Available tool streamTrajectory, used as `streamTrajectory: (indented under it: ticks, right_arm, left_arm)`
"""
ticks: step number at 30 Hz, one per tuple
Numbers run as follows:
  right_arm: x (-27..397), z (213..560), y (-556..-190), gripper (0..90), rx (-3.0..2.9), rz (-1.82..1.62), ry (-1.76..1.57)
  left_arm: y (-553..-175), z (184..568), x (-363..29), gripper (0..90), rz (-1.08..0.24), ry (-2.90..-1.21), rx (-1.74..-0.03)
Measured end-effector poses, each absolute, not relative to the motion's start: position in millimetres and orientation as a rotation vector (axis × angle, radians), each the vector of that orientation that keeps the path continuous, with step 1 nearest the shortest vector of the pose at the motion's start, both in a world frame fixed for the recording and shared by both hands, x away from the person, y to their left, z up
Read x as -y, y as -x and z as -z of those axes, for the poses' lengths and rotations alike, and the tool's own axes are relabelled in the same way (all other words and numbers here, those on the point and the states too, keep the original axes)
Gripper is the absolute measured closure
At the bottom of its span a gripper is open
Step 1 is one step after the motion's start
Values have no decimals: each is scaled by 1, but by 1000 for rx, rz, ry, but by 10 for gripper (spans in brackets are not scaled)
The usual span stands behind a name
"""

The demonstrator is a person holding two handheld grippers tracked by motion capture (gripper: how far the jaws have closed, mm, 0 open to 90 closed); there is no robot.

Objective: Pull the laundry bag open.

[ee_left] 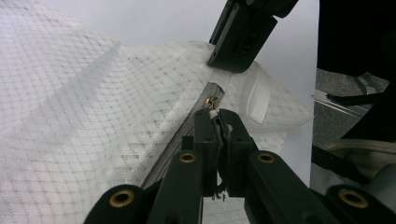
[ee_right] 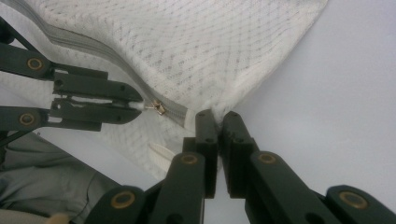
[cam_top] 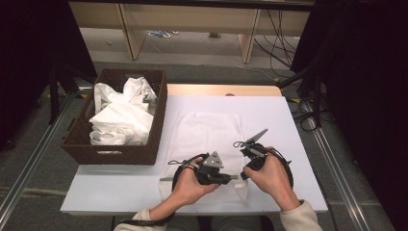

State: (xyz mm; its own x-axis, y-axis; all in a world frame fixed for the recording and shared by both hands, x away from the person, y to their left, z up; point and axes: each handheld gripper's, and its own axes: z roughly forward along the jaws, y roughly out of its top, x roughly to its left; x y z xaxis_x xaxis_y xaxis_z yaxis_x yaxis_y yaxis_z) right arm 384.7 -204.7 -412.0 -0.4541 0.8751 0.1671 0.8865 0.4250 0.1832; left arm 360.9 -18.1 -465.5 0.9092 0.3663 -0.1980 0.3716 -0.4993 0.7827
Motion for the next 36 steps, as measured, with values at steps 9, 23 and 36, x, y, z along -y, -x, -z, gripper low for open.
streamTrajectory:
  ticks: [9, 23, 36]
  right_arm:
    - [205, 412, -384, 872, 2584, 381, 1637]
    - [205, 414, -385, 872, 2593, 398, 1637]
    - [204, 414, -387, 872, 2617, 385, 1609]
  left_arm:
    - [-360, 463, 16, 861, -3, -2152, -527]
    - [-361, 463, 12, 861, -2, -2153, -531]
    - [-360, 462, 7, 861, -3, -2145, -551]
